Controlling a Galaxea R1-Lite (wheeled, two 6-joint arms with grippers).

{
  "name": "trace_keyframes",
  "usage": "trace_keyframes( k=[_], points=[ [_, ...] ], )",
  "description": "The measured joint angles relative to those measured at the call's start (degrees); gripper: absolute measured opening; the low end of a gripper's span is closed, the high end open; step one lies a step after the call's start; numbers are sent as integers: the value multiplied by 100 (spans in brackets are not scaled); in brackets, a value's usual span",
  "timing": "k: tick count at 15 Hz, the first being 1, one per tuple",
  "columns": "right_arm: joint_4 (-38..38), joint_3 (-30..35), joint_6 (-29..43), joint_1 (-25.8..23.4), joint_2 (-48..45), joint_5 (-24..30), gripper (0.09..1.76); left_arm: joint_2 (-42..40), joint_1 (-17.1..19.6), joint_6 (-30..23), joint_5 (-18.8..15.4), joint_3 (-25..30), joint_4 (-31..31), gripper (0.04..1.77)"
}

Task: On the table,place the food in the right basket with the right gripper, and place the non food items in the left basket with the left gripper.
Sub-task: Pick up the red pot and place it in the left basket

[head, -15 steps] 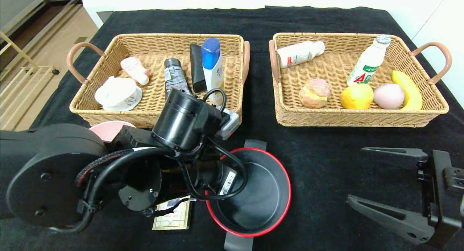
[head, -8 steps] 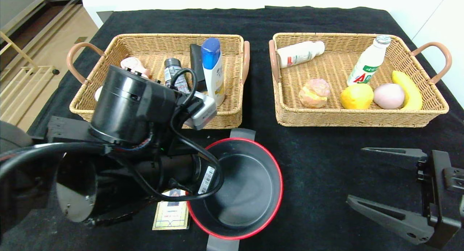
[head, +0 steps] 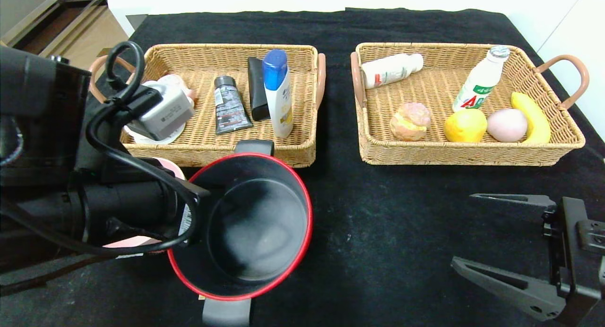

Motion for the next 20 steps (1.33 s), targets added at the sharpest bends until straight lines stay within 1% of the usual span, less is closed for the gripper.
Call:
trace_keyframes(
  k=[4, 5, 7, 11, 14, 20],
  points=[
    [0, 2, 5, 35, 2, -5, 171, -135, 653, 29, -77, -155, -26, 19],
    [-4, 2, 5, 38, 2, -5, 171, -135, 846, 41, -129, -249, -20, 19],
    [-4, 2, 5, 40, 0, -7, 171, -105, 1280, 55, -384, -479, -9, 19],
    [-6, 2, 7, 40, 0, -5, 171, 177, 2032, 62, -532, -912, -74, 19],
    [-11, -5, 13, 33, -5, -5, 171, 483, 2437, 96, -764, -1395, -77, 19],
    [-9, 0, 7, 38, -13, -5, 171, 1265, 3112, 107, -835, -2420, -26, 19]
  ],
)
